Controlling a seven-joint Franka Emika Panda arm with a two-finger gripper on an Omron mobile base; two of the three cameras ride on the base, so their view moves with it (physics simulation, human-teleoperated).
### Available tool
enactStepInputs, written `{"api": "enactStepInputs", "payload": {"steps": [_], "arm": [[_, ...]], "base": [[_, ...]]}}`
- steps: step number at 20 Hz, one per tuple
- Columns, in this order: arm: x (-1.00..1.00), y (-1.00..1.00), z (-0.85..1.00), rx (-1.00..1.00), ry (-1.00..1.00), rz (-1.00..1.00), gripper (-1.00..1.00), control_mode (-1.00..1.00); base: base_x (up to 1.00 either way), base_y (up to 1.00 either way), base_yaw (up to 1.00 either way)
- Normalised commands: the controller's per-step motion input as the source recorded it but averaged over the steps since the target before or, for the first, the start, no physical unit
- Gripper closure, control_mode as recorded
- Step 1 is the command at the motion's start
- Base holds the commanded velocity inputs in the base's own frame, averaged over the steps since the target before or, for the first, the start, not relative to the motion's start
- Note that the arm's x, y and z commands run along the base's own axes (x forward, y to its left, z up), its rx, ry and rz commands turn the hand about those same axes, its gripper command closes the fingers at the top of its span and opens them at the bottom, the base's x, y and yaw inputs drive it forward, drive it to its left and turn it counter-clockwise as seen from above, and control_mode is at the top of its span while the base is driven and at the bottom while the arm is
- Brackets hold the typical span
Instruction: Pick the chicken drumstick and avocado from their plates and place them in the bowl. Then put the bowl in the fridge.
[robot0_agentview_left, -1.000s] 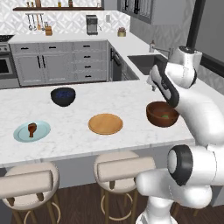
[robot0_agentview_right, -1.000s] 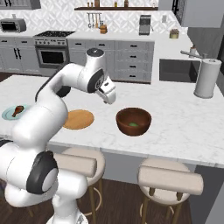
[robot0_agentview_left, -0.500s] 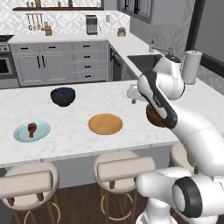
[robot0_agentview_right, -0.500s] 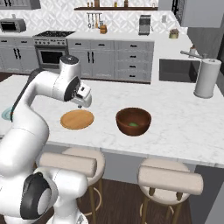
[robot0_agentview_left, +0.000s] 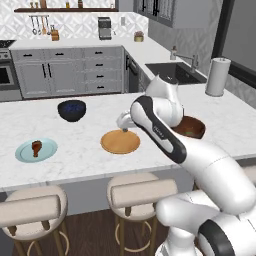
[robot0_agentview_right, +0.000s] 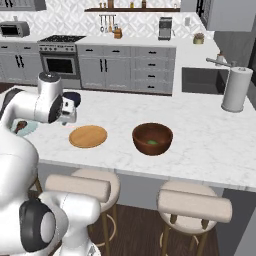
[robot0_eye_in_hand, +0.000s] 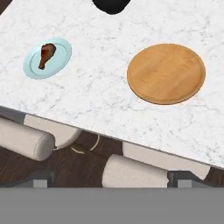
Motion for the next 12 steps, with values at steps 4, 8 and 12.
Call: {"api": "enactStepInputs", "payload": {"steps": [4,8,12], "arm": [[0.00,1.00,-0.12,-0.09,-0.05,0.15,-1.00,-1.00],[0.14,1.00,-0.17,-0.13,-0.06,0.05,-1.00,-1.00],[0.34,1.00,-0.25,-0.16,-0.07,0.00,-1.00,-1.00]], "base": [[0.00,0.00,0.00],[0.00,0.00,0.00],[0.00,0.00,0.00]]}}
